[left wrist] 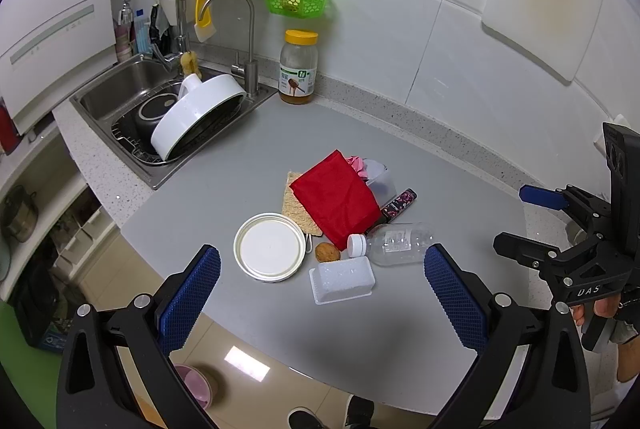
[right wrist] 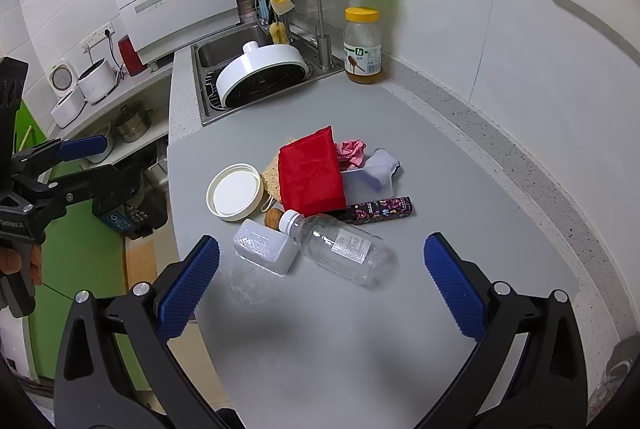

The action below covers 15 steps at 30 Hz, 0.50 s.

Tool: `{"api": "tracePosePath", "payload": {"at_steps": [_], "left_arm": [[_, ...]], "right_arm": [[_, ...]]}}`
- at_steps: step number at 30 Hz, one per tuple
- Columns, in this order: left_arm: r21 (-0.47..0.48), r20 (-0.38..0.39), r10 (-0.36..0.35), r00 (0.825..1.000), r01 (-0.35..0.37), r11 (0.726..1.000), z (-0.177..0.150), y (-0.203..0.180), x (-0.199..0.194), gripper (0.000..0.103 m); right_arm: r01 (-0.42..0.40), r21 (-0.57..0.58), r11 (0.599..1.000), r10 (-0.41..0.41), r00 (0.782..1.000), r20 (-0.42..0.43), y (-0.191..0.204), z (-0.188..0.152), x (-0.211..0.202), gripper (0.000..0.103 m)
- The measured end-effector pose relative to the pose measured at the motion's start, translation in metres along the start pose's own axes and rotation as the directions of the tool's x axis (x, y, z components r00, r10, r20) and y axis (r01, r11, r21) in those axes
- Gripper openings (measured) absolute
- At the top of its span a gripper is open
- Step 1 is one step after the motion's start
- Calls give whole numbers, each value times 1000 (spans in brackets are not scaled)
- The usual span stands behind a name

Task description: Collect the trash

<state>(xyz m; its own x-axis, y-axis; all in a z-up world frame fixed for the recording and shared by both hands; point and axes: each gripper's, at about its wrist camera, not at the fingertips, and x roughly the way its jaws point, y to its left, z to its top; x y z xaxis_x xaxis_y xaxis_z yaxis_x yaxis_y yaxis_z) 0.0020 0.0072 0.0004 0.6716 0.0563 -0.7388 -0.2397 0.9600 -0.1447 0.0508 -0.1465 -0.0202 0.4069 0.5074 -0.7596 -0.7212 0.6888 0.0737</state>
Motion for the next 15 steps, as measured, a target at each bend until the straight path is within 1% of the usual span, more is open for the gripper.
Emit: {"api": "tracePosePath", "payload": {"at_steps": [9, 12, 15], "left_arm": [[-2, -6, 1, 1000, -1, 1000, 2, 0, 3, 98], [-3, -15, 2, 1000, -2, 1000, 2, 1, 6, 98], [-13, -23, 0, 1000, 0, 1000, 1, 4, 11, 98]], "right_arm": [[-1, -11, 1000, 1, 1000, -12, 0, 0, 4, 100], [-8, -43, 999, 7, 999, -39, 0, -1, 13, 100], [-20, -74, 997, 14, 996, -85, -3, 0, 29, 100]]}}
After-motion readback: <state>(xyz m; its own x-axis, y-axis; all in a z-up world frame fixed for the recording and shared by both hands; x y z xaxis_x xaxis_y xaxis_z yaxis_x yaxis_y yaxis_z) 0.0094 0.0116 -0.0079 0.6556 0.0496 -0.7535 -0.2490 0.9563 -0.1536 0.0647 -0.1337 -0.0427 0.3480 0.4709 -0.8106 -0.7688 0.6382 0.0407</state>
